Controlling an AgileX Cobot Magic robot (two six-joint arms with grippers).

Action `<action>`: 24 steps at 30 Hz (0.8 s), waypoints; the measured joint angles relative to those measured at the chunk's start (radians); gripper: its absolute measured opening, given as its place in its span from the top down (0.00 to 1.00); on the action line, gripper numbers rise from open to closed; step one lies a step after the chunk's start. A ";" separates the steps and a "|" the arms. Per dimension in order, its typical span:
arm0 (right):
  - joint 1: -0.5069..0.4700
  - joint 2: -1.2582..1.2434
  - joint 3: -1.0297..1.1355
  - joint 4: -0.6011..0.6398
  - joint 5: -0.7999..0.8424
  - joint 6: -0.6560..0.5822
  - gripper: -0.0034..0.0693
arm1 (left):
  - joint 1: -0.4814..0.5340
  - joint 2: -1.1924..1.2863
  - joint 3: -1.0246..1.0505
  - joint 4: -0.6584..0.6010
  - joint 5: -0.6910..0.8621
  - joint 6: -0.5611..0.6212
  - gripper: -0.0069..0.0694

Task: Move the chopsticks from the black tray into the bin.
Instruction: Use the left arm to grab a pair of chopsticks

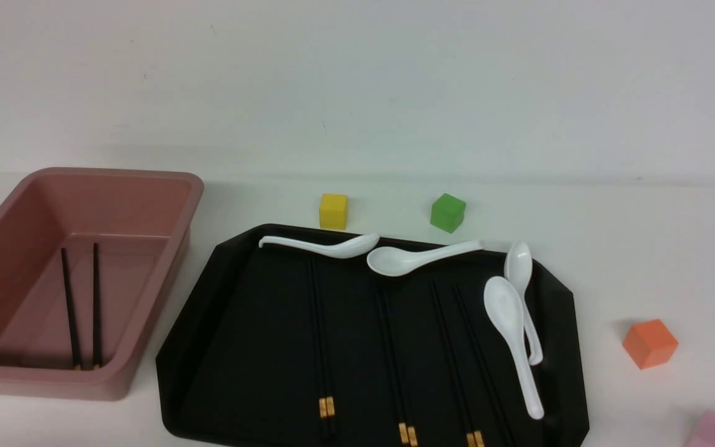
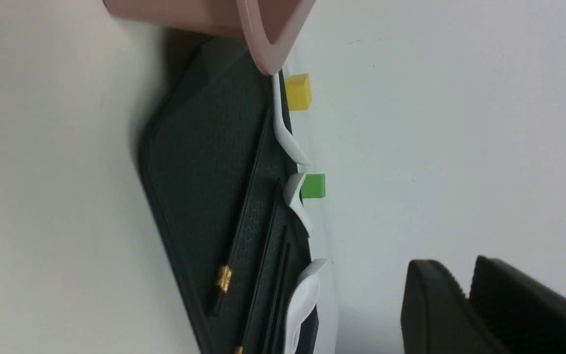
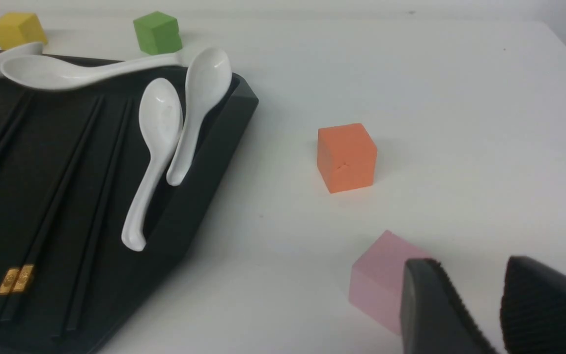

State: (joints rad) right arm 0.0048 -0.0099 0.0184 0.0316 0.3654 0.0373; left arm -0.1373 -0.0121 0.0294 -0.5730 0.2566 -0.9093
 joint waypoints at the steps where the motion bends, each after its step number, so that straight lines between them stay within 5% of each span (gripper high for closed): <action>1: 0.000 0.000 0.000 0.000 0.000 0.000 0.62 | 0.000 0.000 0.000 -0.002 0.001 -0.001 0.73; 7: 0.000 0.000 0.000 -0.002 0.000 -0.001 0.62 | 0.000 0.000 -0.008 -0.053 -0.054 0.015 0.75; 13: 0.000 0.000 0.000 -0.002 0.000 -0.002 0.62 | 0.000 0.029 -0.216 -0.032 0.044 0.231 0.89; 19: 0.000 0.000 0.000 -0.002 0.000 -0.003 0.62 | 0.000 0.352 -0.528 0.024 0.475 0.495 0.93; 21: 0.000 0.000 0.000 -0.002 0.000 -0.003 0.62 | 0.000 0.557 -0.642 0.036 0.737 0.651 0.93; 24: 0.000 0.000 0.000 -0.002 0.000 -0.003 0.62 | 0.000 0.744 -0.724 0.040 0.889 0.799 0.93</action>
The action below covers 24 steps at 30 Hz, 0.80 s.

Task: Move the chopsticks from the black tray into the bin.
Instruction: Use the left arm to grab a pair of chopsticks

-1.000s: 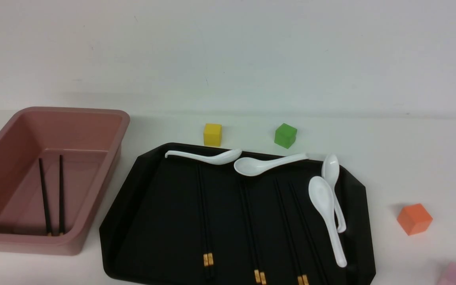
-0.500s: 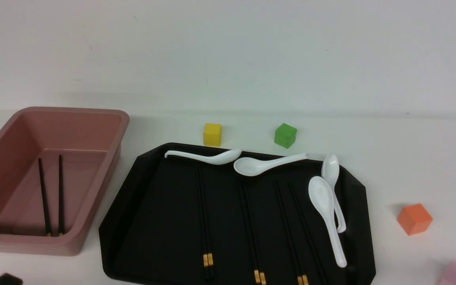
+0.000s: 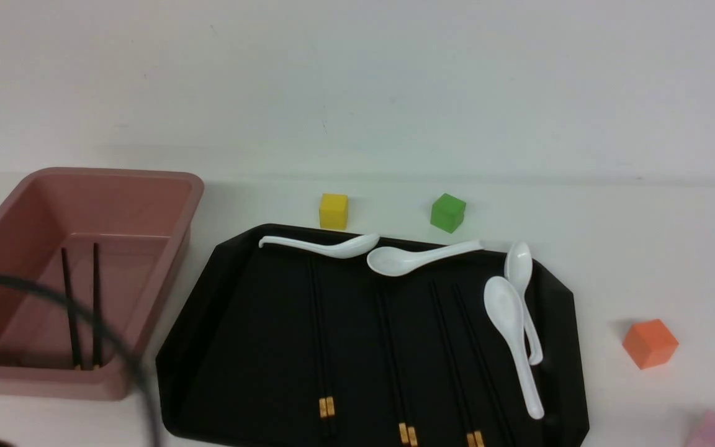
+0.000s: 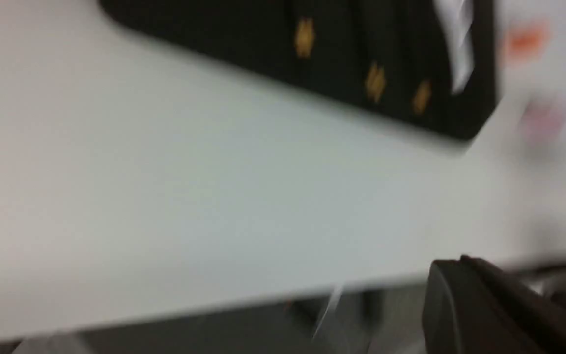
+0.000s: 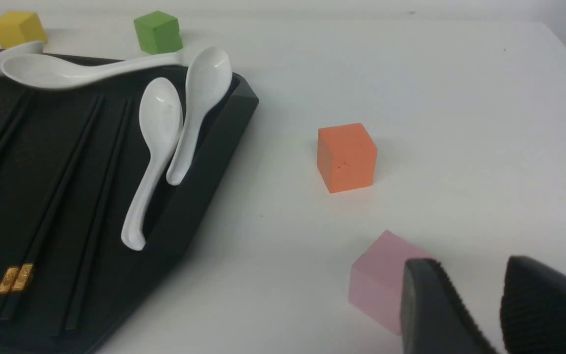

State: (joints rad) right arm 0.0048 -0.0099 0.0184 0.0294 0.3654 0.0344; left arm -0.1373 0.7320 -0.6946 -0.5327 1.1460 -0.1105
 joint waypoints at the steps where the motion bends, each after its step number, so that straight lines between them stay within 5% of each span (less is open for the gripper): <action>1: 0.000 0.000 0.000 0.000 0.000 0.000 0.62 | 0.000 0.085 -0.029 -0.004 0.027 0.042 0.93; 11: 0.000 0.000 0.000 0.000 0.000 0.000 0.62 | -0.057 0.494 -0.131 -0.025 0.044 -0.010 0.93; 18: 0.000 0.000 0.000 0.000 0.000 0.000 0.62 | -0.290 0.661 -0.245 0.166 -0.071 -0.270 0.90; 24: 0.000 0.000 0.000 0.000 0.000 0.000 0.62 | -0.424 0.820 -0.425 0.383 -0.150 -0.530 0.70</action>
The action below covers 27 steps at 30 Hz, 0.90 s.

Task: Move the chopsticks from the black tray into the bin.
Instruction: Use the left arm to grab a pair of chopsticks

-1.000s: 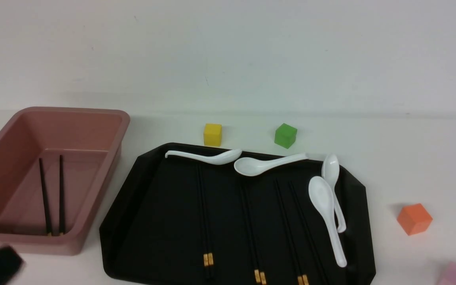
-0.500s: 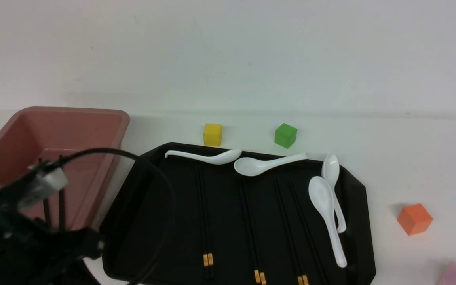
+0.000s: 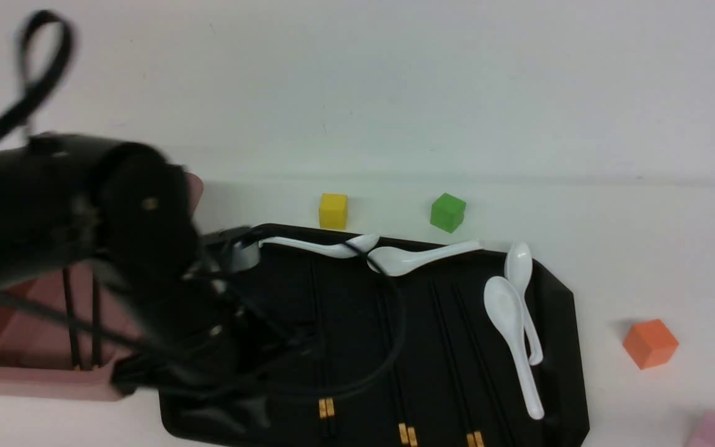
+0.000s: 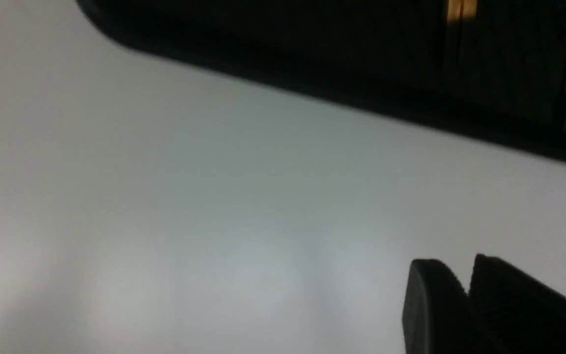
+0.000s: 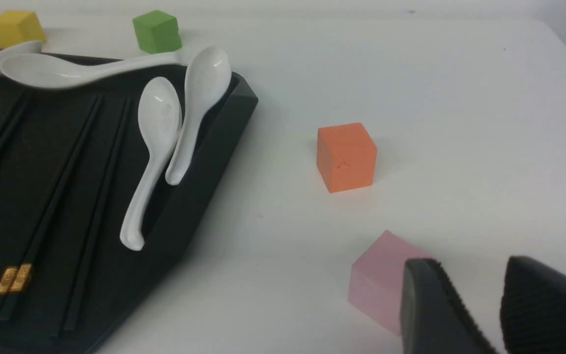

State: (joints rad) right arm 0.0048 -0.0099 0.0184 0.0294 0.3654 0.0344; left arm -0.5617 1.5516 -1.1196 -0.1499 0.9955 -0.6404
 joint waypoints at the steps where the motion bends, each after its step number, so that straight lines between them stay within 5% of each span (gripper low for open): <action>1: 0.000 0.000 0.000 0.000 0.000 0.000 0.62 | -0.011 0.026 -0.024 0.026 -0.010 -0.031 0.67; 7: 0.000 0.000 0.000 0.000 0.000 0.000 0.62 | -0.025 0.193 -0.140 0.057 -0.029 -0.160 0.52; 27: 0.000 0.000 0.000 0.002 0.000 0.000 0.62 | -0.025 0.501 -0.293 0.107 -0.118 -0.170 0.50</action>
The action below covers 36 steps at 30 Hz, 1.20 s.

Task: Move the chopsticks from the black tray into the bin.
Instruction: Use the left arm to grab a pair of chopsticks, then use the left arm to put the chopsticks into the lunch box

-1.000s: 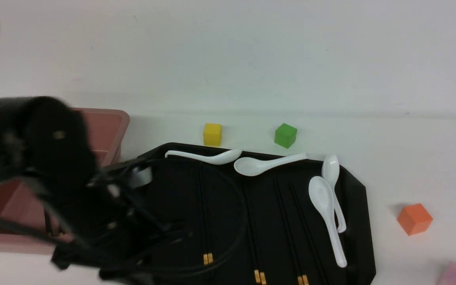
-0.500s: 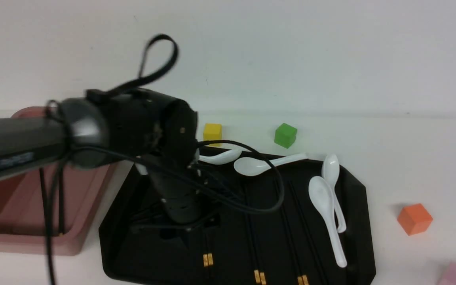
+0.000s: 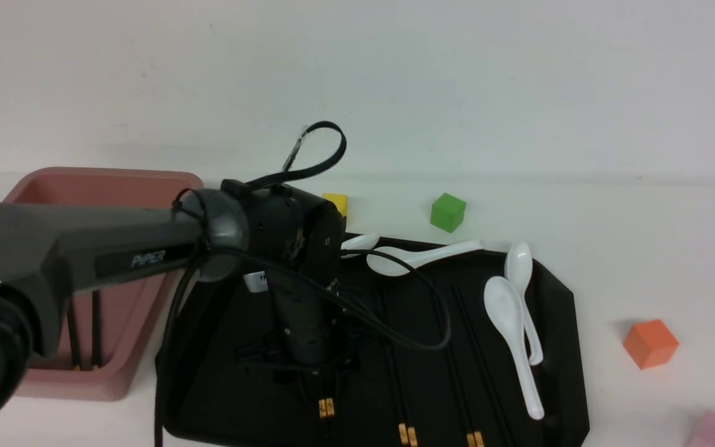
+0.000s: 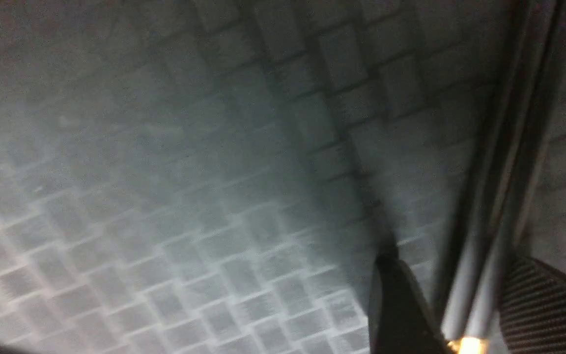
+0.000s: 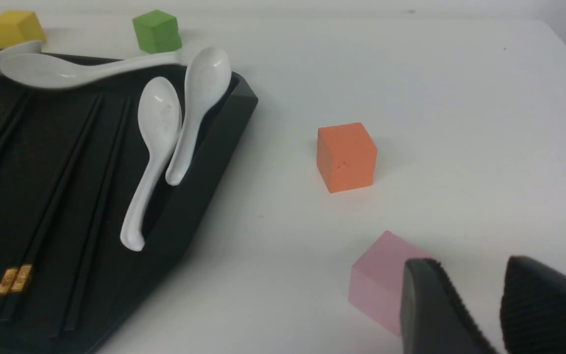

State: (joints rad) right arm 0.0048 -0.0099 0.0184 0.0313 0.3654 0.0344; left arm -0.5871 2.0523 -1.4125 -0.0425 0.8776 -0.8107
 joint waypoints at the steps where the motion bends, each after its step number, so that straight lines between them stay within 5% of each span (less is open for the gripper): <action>1: 0.000 0.000 0.000 0.000 0.000 0.000 0.62 | 0.000 0.001 -0.001 0.000 0.001 0.000 0.50; 10: 0.000 0.000 0.000 -0.001 0.000 0.000 0.62 | -0.001 0.010 -0.010 0.005 0.011 -0.012 0.75; 19: 0.000 0.000 0.000 0.000 0.000 0.000 0.62 | -0.004 -0.047 -0.001 -0.007 0.059 -0.005 0.75; 26: 0.000 0.000 0.000 -0.001 0.000 0.000 0.62 | 0.012 -0.344 -0.001 0.019 0.147 0.034 0.75; 30: 0.000 0.000 0.000 -0.001 0.000 0.000 0.62 | 0.105 -0.471 -0.001 0.078 0.208 0.065 0.75; 36: 0.000 0.000 0.000 -0.001 0.000 0.000 0.62 | 0.392 -0.533 0.020 0.109 0.278 0.175 0.75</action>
State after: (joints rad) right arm 0.0048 -0.0099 0.0184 0.0304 0.3654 0.0344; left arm -0.1954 1.5195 -1.3927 0.0662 1.1557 -0.6353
